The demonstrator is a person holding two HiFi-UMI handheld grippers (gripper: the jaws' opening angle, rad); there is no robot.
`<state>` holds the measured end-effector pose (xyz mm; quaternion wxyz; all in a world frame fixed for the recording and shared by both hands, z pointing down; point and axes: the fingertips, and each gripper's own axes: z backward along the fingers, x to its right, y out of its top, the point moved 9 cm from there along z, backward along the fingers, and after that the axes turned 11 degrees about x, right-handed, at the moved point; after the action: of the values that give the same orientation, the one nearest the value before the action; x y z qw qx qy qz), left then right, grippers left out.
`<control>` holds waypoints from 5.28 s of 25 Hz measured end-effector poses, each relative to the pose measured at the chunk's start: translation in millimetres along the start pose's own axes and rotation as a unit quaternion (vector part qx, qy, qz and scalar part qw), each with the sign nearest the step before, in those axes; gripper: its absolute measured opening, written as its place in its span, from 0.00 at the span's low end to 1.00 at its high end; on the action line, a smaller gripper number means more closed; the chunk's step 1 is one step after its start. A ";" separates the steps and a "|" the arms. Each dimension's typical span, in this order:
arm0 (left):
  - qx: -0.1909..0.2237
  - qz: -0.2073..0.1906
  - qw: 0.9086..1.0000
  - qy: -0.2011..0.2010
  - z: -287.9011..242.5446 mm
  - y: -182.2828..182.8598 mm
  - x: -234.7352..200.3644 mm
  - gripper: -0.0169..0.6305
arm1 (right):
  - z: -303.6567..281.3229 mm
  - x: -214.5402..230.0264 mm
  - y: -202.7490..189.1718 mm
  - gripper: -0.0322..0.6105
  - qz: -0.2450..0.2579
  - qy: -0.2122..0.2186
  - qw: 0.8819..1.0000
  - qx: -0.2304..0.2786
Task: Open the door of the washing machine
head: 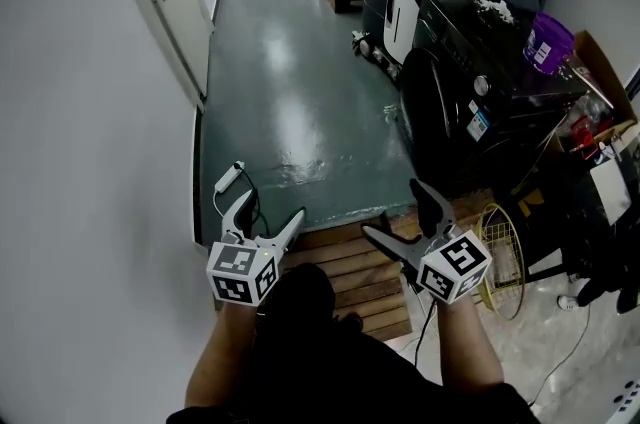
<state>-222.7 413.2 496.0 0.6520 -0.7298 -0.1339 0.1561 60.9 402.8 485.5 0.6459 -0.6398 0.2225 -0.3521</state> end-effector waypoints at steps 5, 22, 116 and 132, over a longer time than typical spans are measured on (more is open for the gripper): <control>0.009 0.000 1.000 0.007 -19.6 3.7 -15.6 0.66 | -15.8 12.8 -4.4 0.85 -0.005 -0.007 1.000 -0.007; 0.020 0.023 1.000 0.001 -202.5 6.3 -147.8 0.65 | -197.6 133.4 -11.3 0.85 0.006 -0.028 0.999 -0.037; -0.191 -0.072 0.768 -0.608 -721.6 135.5 15.2 0.50 | -223.7 361.0 96.8 0.68 -0.120 -0.606 0.787 0.001; -0.228 -0.117 0.744 -0.617 -710.4 72.2 95.1 0.50 | -146.8 384.9 30.9 0.65 -0.155 -0.605 0.780 -0.038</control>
<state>149.7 -203.4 491.0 0.2545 -0.5797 -0.6232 0.4592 209.1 17.8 505.8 0.5599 -0.7710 -0.3028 0.0207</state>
